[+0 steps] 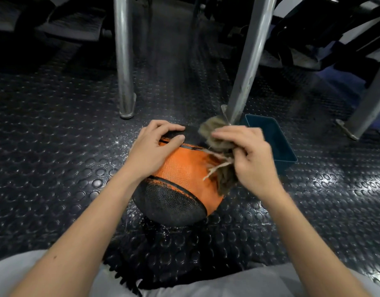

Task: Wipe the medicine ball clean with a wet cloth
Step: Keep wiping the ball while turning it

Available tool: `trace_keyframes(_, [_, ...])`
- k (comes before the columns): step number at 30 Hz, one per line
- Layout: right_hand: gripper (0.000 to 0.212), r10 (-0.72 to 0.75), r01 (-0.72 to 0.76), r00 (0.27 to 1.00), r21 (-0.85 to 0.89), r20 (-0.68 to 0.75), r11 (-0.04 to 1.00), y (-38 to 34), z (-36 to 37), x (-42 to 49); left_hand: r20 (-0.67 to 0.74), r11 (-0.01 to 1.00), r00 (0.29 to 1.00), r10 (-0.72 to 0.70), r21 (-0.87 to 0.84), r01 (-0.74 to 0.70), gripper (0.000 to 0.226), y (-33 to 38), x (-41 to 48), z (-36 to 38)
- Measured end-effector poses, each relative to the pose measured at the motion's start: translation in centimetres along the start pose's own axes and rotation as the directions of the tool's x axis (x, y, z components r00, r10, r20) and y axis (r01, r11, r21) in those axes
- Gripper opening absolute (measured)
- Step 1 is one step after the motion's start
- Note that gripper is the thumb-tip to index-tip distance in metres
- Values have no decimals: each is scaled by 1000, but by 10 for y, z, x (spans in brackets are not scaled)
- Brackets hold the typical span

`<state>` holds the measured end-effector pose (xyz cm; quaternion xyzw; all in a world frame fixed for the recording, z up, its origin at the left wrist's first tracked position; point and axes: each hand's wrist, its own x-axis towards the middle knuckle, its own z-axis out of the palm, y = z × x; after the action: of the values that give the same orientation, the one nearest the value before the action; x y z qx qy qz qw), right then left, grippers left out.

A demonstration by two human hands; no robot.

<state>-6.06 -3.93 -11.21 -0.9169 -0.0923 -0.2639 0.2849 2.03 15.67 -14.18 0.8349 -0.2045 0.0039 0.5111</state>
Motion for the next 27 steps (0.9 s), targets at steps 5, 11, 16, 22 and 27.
trace_keyframes(5, [58,198,-197,976,-18,86,980,41,17,-17,1,1000,1000,-5,20,5,17,2,-2,2])
trace_keyframes(11, [58,101,-101,994,4,-32,995,9,4,-3,0,1000,1000,-8,12,8,17,4,-3,1])
trace_keyframes(16, [55,145,-147,989,29,35,989,34,19,-18,6,1000,1000,-16,9,16,19,5,-3,1])
trace_keyframes(22, [53,376,-375,925,33,-52,927,38,-5,-1,4,1000,1000,-8,-2,8,17,5,-3,-1])
trace_keyframes(27, [45,115,-116,993,133,19,984,16,4,0,15,1000,1000,-14,-1,14,18,6,-3,-1])
